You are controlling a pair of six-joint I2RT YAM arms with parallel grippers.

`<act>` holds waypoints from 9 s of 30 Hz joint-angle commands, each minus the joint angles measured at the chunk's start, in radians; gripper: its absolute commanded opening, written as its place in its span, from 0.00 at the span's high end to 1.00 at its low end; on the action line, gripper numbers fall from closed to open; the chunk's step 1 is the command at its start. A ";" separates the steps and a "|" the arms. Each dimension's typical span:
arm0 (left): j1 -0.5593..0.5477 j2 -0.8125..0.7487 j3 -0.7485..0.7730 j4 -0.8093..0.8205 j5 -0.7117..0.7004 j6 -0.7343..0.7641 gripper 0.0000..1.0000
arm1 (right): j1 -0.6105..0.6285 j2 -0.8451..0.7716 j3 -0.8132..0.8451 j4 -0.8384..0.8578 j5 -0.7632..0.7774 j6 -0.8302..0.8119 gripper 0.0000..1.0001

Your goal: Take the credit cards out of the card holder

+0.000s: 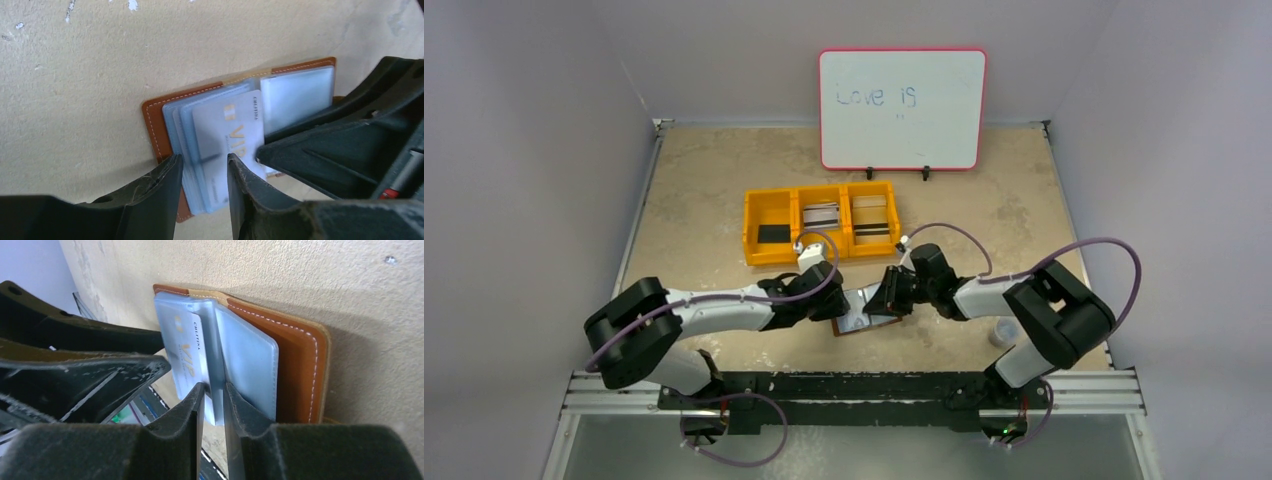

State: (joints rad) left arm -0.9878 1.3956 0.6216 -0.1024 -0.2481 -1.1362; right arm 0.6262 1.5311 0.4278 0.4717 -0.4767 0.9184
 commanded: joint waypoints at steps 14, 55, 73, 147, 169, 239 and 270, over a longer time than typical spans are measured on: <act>-0.013 0.185 0.127 -0.063 0.018 0.052 0.94 | -0.034 0.102 -0.049 0.334 -0.194 0.116 0.94; -0.021 0.077 0.065 -0.074 -0.114 0.008 1.00 | -0.129 0.073 -0.112 0.307 -0.148 0.159 0.96; -0.022 0.087 0.063 -0.054 -0.090 0.014 1.00 | -0.127 0.211 -0.112 0.590 -0.163 0.260 0.78; -0.008 0.155 0.057 0.059 -0.084 -0.010 0.77 | -0.140 -0.269 -0.032 -0.192 0.172 0.027 1.00; 0.015 -0.201 0.126 -0.114 -0.340 0.062 0.57 | -0.140 -0.496 0.129 -0.226 0.206 -0.251 1.00; 0.088 -0.746 0.078 -0.711 -0.718 -0.132 0.43 | 0.160 0.548 1.121 -0.380 0.553 -1.783 0.91; 0.087 -0.752 0.079 -0.716 -0.701 -0.143 0.43 | 0.164 0.457 1.093 -0.445 0.271 -1.187 1.00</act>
State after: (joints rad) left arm -0.9039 0.6502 0.7048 -0.8230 -0.9318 -1.2644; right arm 0.7872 2.0243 1.5127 0.0372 -0.1215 -0.4358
